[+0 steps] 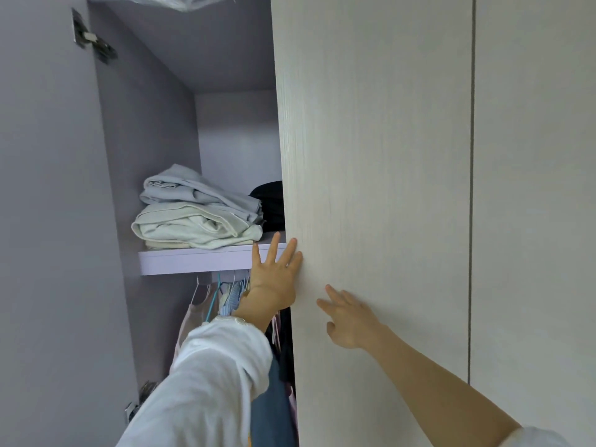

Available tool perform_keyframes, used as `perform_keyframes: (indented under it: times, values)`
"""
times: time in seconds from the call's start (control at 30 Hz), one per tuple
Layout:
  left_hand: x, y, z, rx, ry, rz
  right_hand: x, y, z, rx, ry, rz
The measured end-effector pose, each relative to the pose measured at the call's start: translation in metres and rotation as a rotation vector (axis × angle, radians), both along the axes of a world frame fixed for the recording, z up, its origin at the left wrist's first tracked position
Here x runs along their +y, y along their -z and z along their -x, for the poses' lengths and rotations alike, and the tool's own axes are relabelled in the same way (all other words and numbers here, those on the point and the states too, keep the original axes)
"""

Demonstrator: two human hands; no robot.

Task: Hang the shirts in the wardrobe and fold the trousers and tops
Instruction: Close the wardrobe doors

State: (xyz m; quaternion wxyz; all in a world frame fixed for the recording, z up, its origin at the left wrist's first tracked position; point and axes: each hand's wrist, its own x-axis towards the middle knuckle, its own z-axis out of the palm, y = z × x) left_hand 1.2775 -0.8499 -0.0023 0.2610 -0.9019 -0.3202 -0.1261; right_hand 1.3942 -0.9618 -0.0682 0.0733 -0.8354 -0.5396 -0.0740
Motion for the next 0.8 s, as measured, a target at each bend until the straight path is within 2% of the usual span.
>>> perform_keyframes:
  times: [0.07, 0.17, 0.37, 0.47, 0.6, 0.73, 0.8]
  values:
    - [-0.002, -0.004, 0.002, -0.036, 0.037, 0.073, -0.001, -0.004, 0.002, 0.062, -0.007, -0.089]
    - [-0.008, -0.003, 0.019, -0.219, 0.112, 0.139, -0.008, -0.001, 0.014, 0.152, -0.074, -0.255]
    - [-0.028, 0.018, 0.117, -0.528, 0.189, 0.038, -0.016, 0.013, 0.086, 0.265, -0.3, -0.484]
    - [-0.04, 0.033, 0.193, -0.662, 0.13, 0.023, -0.009, 0.035, 0.143, 0.361, -0.48, -0.526]
    - [-0.059, 0.06, 0.293, -0.753, 0.029, -0.048, 0.016, 0.057, 0.223, 0.472, -0.693, -0.522]
    - [-0.063, 0.071, 0.382, -0.947, -0.182, -0.109, 0.047, 0.066, 0.308, 0.512, -0.849, -0.515]
    - [-0.054, 0.071, 0.415, -0.987, -0.311, -0.097, 0.058, 0.069, 0.35, 0.532, -0.926, -0.501]
